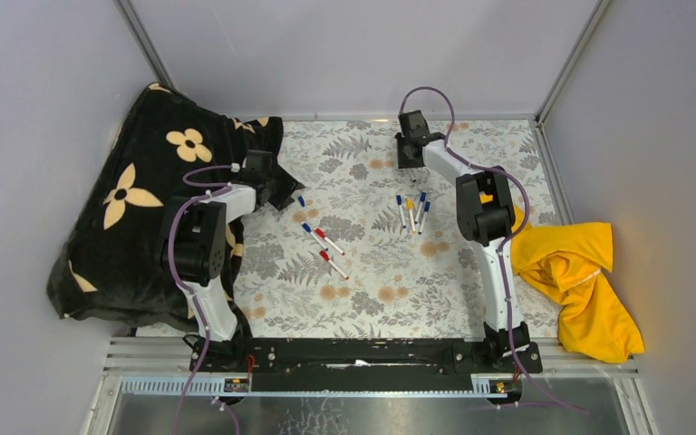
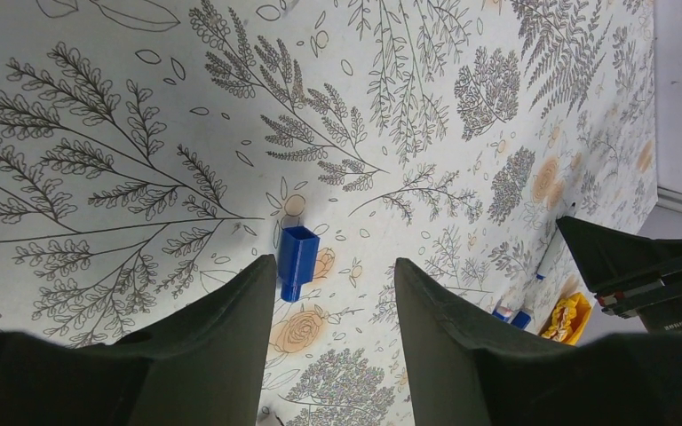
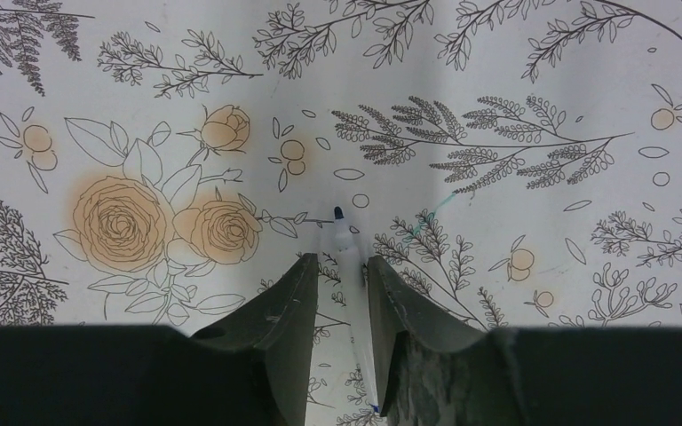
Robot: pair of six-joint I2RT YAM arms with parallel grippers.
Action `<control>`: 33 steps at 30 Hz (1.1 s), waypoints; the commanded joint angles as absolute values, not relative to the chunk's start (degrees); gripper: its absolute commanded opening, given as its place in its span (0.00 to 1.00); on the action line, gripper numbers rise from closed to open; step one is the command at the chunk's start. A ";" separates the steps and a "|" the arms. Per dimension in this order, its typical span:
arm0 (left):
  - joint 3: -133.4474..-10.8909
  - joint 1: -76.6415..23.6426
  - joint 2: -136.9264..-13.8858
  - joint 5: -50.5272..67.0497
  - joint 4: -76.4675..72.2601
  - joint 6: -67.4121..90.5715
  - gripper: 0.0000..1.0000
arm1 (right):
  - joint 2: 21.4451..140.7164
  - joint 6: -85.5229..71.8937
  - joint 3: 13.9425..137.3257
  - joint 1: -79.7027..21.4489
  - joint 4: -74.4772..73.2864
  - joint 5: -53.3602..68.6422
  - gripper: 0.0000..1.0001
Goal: Open the pen caps
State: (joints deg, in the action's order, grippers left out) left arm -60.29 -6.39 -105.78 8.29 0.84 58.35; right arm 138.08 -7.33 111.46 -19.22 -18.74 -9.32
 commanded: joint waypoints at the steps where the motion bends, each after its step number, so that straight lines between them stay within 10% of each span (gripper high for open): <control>1: -59.72 -6.69 -104.50 7.34 0.18 58.90 0.59 | 137.84 -8.18 111.02 -19.57 -17.40 -8.43 0.37; 33: -59.89 -7.92 -99.79 8.44 0.61 58.19 0.61 | 115.04 -2.48 91.64 -21.66 -12.44 -10.59 0.46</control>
State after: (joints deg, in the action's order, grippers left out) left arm -60.18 -7.11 -101.89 8.34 0.86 58.54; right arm 124.60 -3.79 96.90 -19.84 -14.85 -9.78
